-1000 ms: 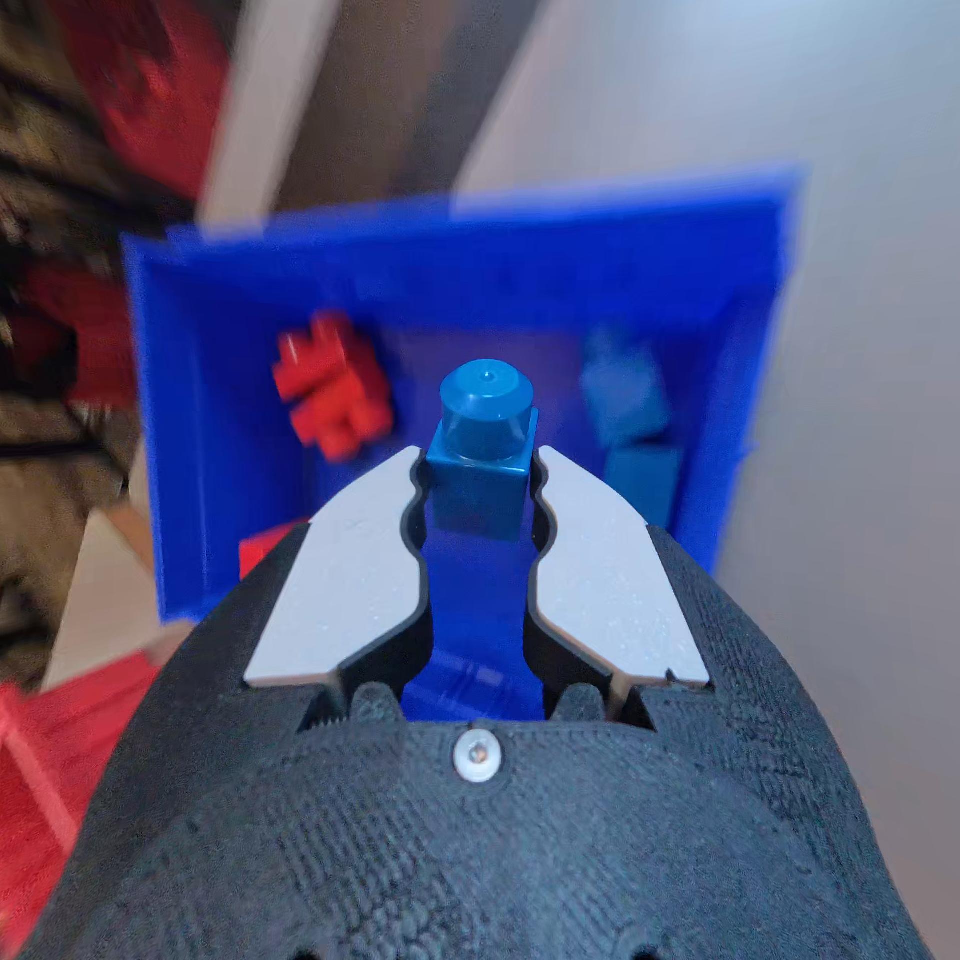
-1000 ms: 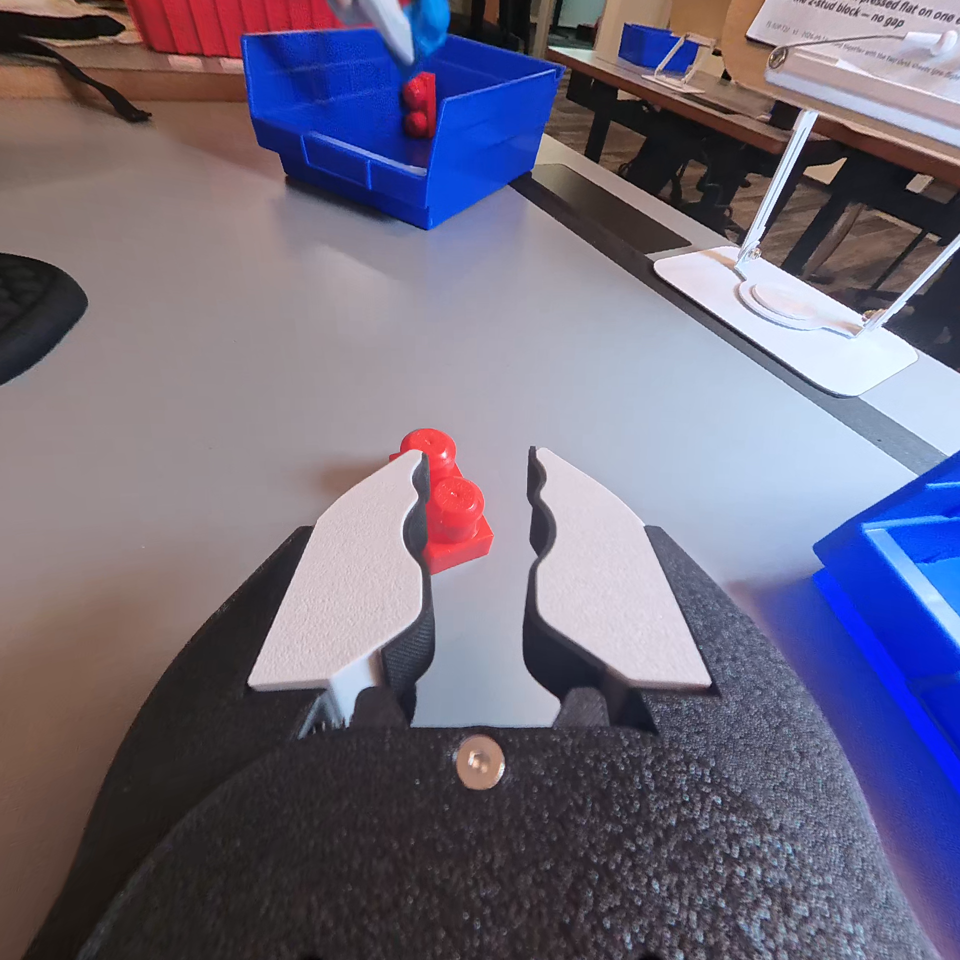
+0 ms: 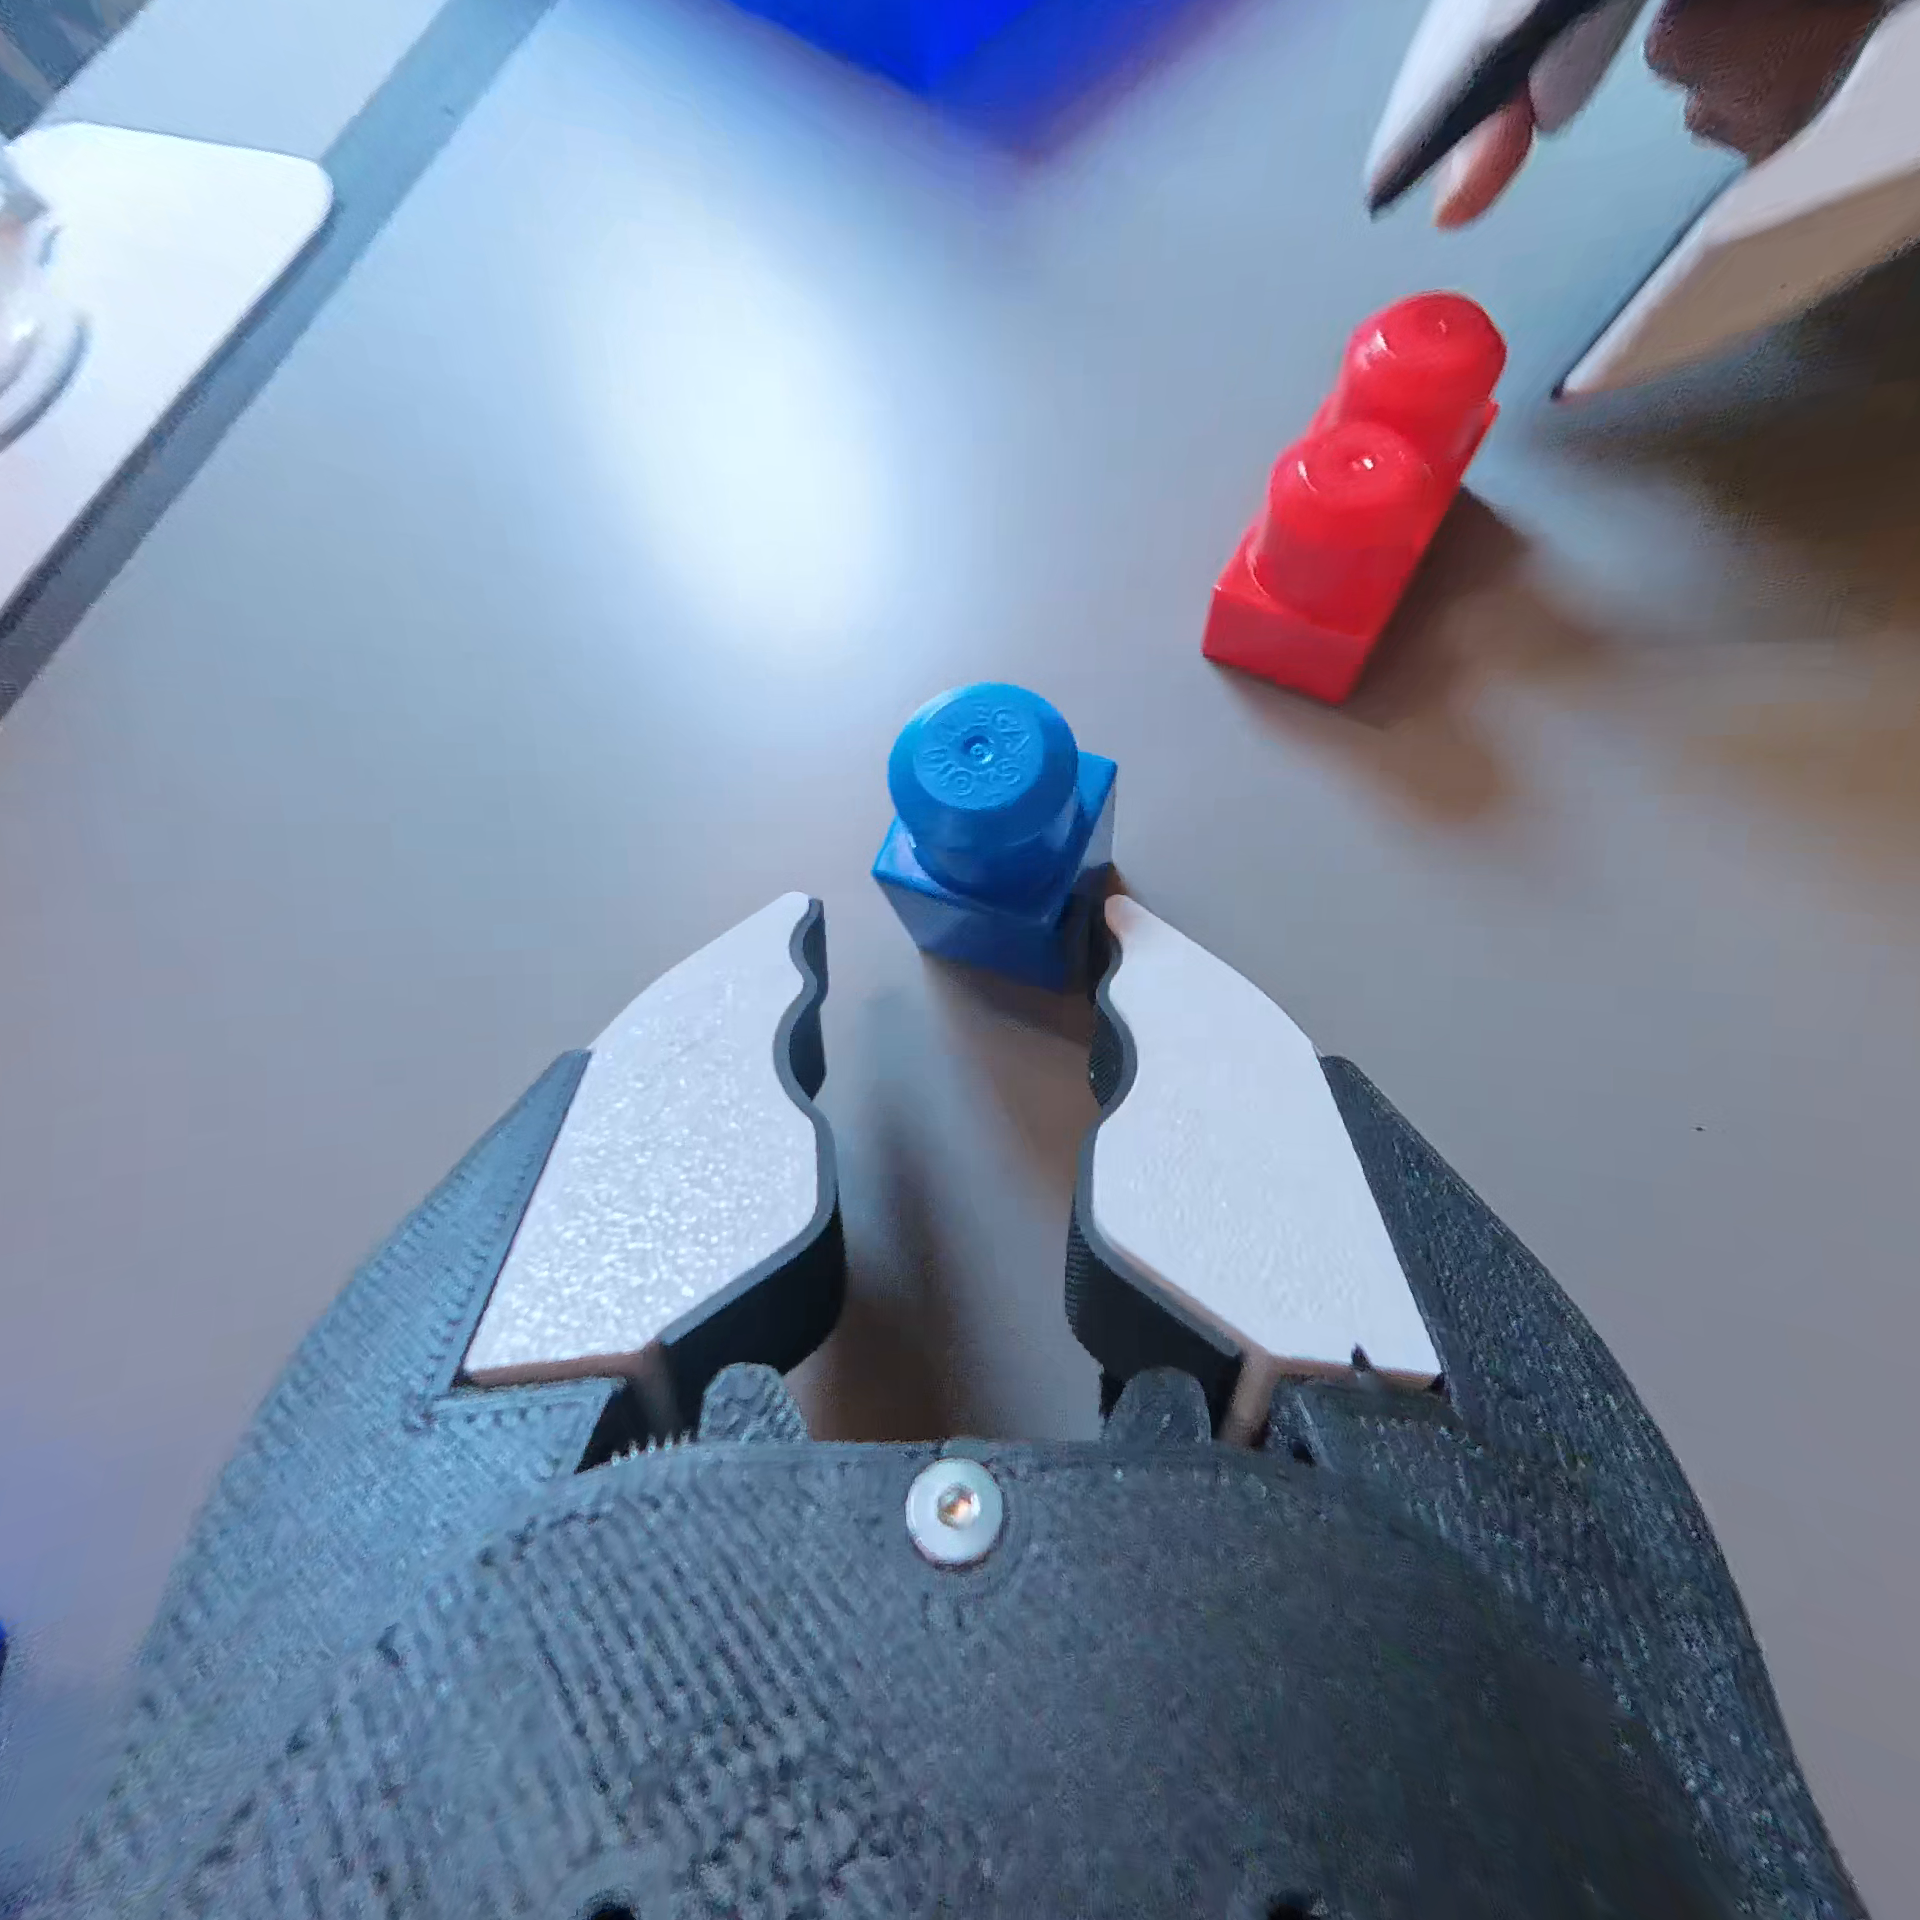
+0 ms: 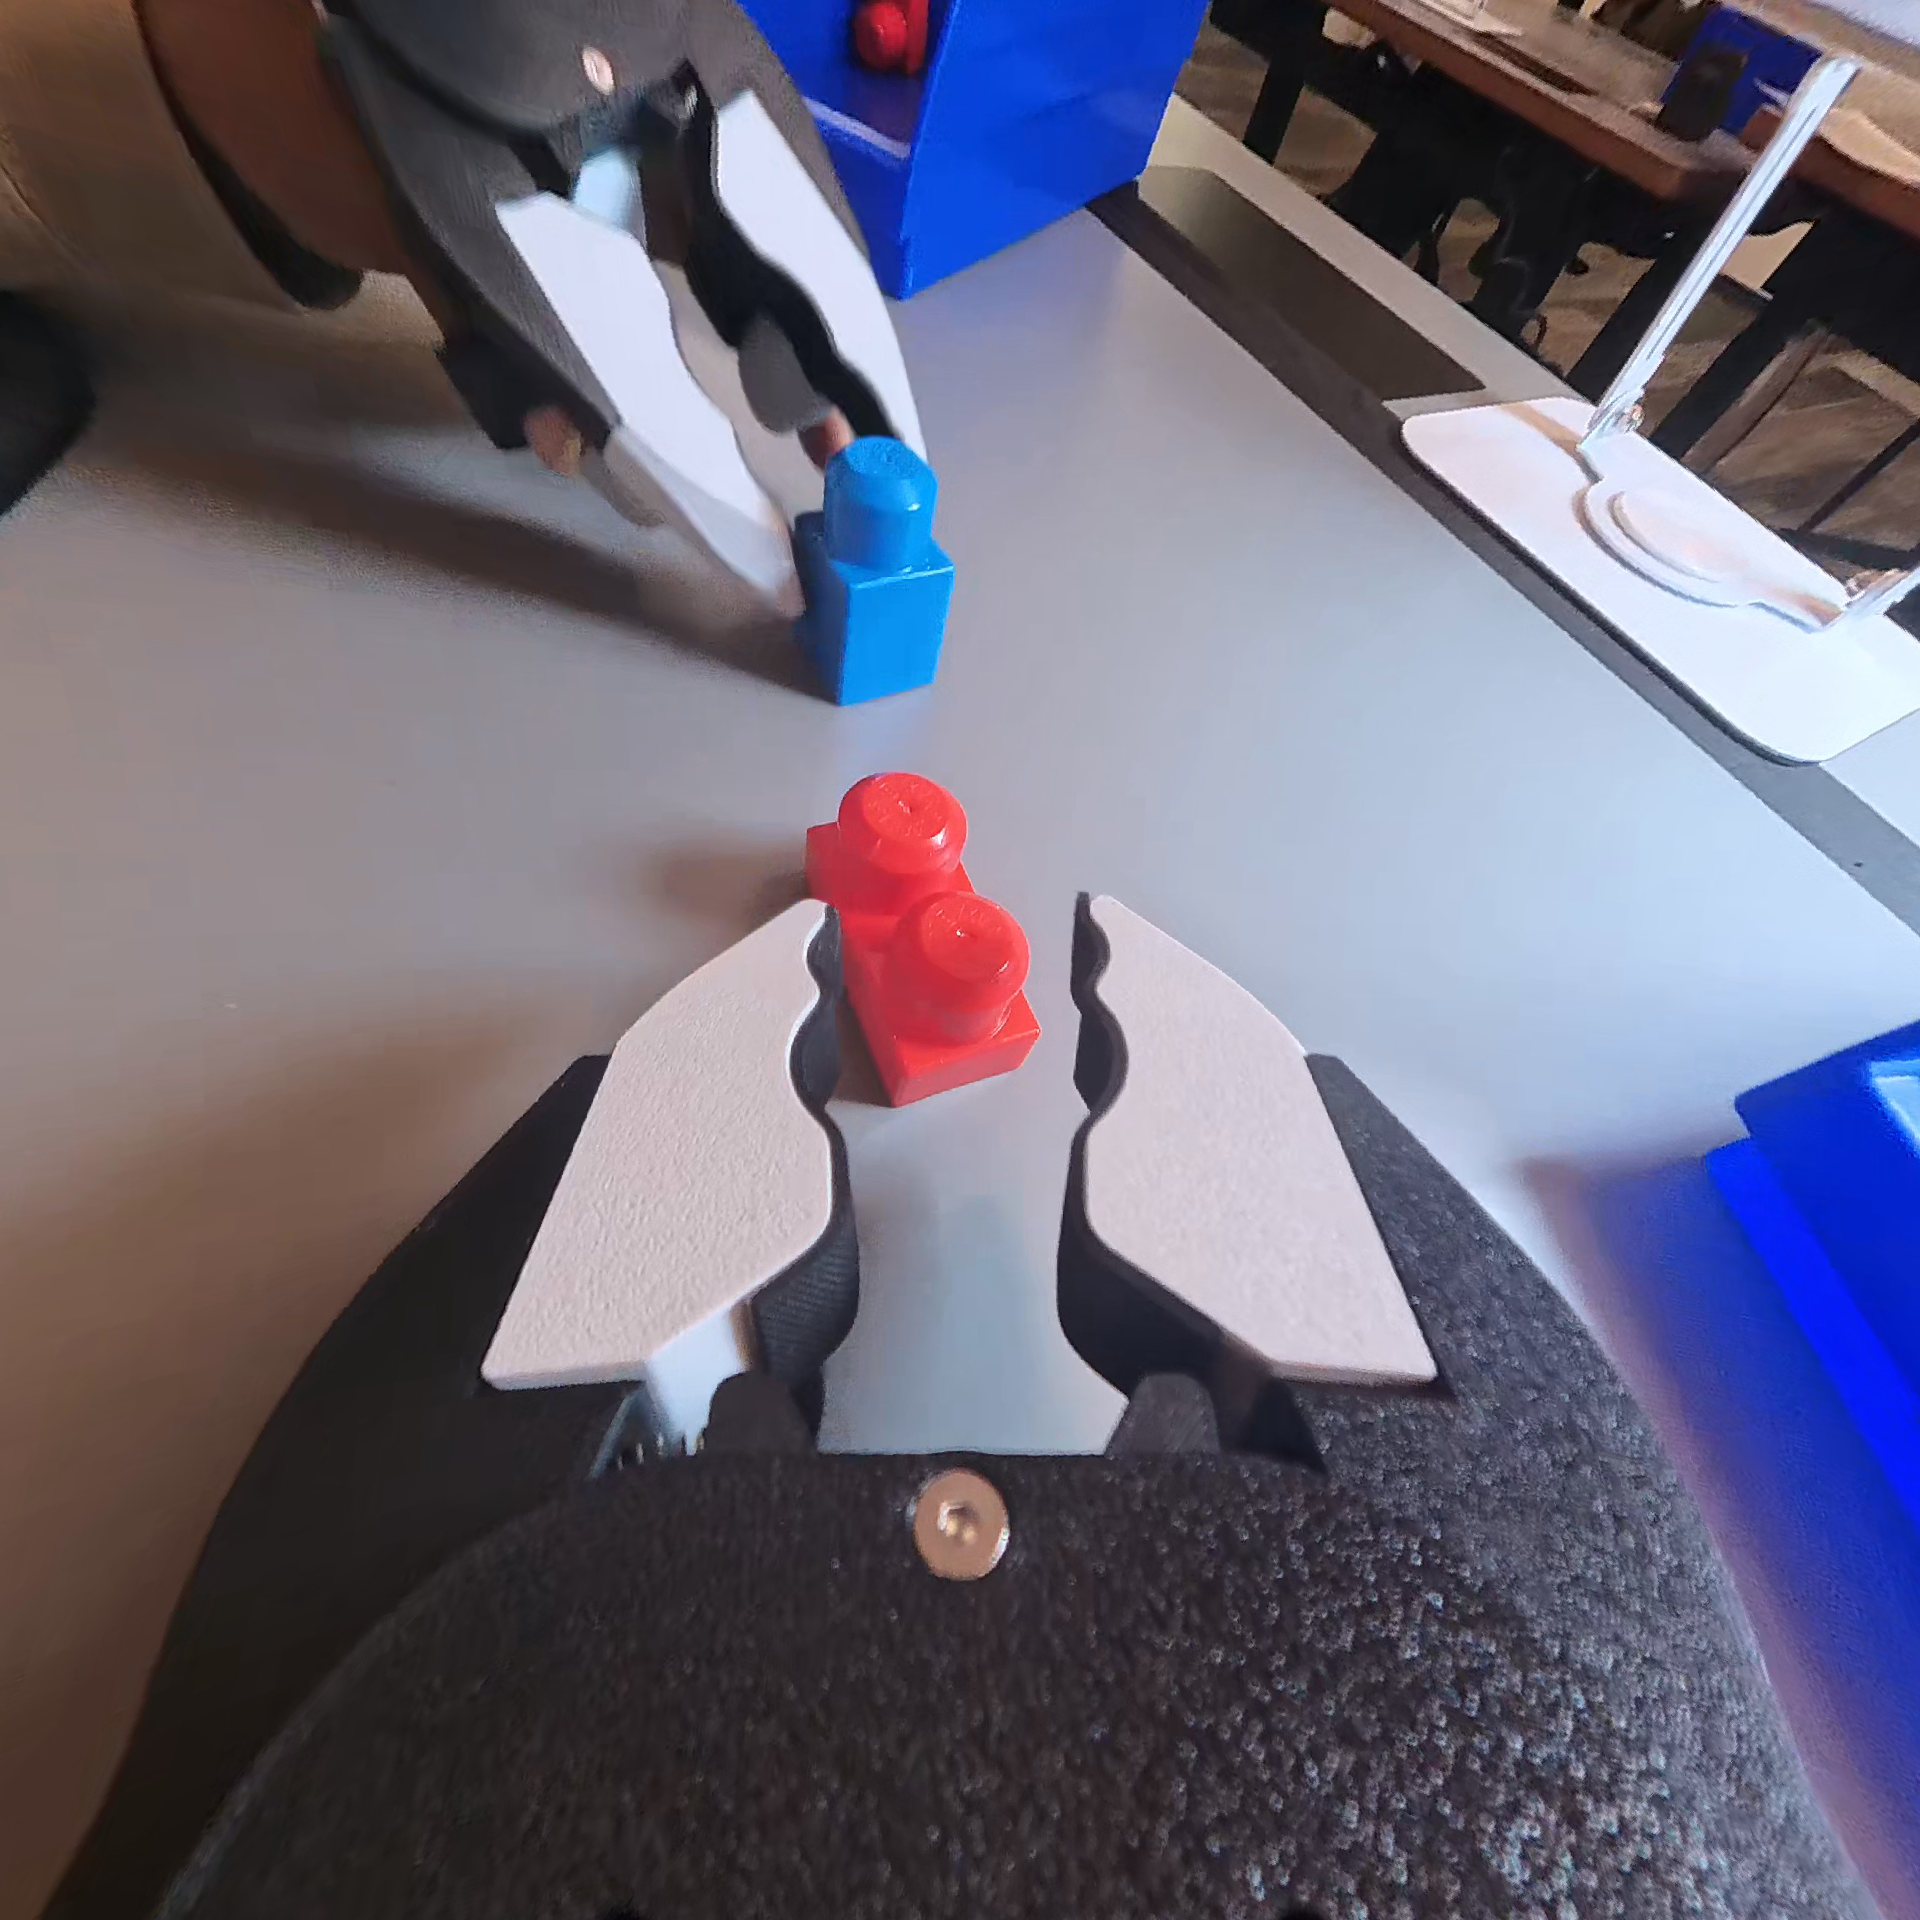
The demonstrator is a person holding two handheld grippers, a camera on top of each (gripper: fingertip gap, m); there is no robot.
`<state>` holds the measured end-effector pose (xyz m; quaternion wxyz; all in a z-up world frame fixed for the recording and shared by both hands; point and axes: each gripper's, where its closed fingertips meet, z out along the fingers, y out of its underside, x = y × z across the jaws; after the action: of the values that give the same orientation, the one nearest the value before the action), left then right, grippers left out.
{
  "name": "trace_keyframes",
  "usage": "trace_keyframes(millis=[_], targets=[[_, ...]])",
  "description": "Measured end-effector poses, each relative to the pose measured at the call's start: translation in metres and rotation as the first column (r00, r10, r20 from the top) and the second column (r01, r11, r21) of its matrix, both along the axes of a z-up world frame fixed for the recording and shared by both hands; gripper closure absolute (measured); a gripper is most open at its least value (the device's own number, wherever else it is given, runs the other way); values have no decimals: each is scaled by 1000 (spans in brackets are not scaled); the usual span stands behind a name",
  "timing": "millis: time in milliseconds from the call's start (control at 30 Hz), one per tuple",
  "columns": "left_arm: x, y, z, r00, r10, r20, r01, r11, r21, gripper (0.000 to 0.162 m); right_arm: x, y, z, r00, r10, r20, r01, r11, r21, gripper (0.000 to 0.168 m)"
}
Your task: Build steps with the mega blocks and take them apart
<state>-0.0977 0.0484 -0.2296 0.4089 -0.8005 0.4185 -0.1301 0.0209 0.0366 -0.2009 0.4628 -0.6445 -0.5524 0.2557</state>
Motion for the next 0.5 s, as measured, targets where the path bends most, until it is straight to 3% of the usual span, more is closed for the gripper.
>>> trace_keyframes(millis=[133, 367, 433, 500], targets=[[-12, 2, 16, 997, 35, 67, -37, 999, 38, 113, -1, 2, -7, 1000, -10, 28, 10, 1000, -3, 125], [-11, -9, 25, 999, 5, 53, -9, 997, 82, 117, -8, 7, -29, 988, -15, 152, 16, 1000, -11, 116], [-1, -17, 31, 996, -40, 84, 34, 996, 77, 117, -11, 6, -35, 977, -2, 215, 2, 1000, 3, 130], [10, -28, 32, 989, -103, 106, 96, 993, 71, 117, -14, 5, -25, 979, -6, 206, -5, 999, 53, 132]])
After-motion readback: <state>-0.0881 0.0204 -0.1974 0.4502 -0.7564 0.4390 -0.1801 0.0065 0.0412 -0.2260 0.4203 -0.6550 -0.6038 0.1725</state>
